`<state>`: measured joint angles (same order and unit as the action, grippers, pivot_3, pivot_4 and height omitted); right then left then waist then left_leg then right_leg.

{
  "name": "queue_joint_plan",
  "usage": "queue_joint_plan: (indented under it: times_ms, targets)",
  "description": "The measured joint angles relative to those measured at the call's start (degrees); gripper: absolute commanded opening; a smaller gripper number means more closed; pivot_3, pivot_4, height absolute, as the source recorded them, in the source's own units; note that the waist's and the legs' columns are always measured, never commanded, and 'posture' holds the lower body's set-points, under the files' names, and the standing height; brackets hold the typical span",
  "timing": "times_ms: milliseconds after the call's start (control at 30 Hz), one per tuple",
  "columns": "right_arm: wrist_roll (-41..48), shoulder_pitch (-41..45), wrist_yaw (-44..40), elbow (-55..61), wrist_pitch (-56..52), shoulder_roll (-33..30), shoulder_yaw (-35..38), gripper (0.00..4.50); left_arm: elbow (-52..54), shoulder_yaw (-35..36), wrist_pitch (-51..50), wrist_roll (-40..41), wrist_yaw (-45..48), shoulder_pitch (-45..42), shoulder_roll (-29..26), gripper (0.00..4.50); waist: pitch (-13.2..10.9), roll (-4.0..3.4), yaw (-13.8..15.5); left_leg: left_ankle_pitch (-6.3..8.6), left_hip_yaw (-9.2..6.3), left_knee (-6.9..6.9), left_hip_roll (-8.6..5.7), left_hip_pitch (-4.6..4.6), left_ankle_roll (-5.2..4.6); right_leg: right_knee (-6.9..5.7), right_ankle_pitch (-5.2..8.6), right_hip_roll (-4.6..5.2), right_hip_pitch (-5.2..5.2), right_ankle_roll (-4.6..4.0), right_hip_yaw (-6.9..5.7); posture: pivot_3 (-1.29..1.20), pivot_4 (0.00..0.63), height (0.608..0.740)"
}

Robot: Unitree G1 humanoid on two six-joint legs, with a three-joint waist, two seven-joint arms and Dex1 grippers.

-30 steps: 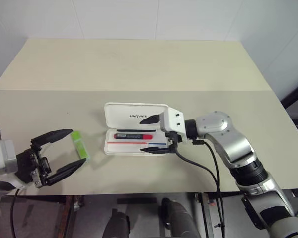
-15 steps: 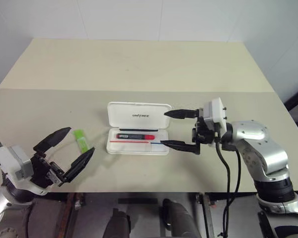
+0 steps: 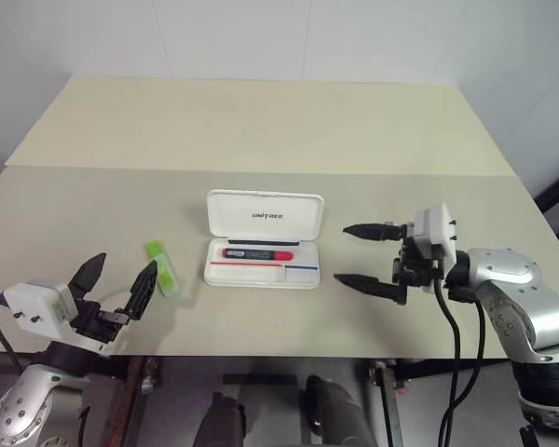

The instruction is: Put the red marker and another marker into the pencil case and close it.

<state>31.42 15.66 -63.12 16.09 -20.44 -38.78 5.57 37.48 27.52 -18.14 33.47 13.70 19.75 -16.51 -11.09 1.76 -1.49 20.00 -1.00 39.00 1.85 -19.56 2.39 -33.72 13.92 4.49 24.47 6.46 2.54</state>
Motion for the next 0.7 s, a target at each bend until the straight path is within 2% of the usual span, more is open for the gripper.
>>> queue_joint_plan:
  times_ms: [67,400,700]
  targets:
    - [-0.1,-1.6,-1.2,-0.9,1.7,-0.6,0.1,4.47,-1.8,-1.2,0.0,-1.5,-1.6,-1.5,0.3,4.5,0.0,0.01,0.0,0.02,0.02,-0.01,0.0,0.24,-0.03,0.13,0.0,0.0,-0.25,0.0,0.02,0.0,0.15,0.74]
    - [-1.2,-3.0,-1.9,-3.7,6.9,-0.5,0.3,4.47,-9.9,-6.4,-1.3,-5.6,-7.5,-11.2,4.1,4.5,0.0,0.02,-0.1,0.01,0.07,0.0,0.0,0.35,-0.03,0.01,-0.06,-0.03,-0.27,0.1,0.12,0.0,0.15,0.74]
    - [-3.0,-3.0,-0.8,-4.9,8.1,0.2,-0.6,4.47,-10.9,-8.3,-14.2,-6.1,-18.2,-16.2,7.8,4.5,0.0,0.02,0.0,0.04,0.04,-0.04,-0.02,0.33,-0.02,0.02,-0.19,-0.03,-0.27,0.33,0.16,0.0,0.15,0.74]
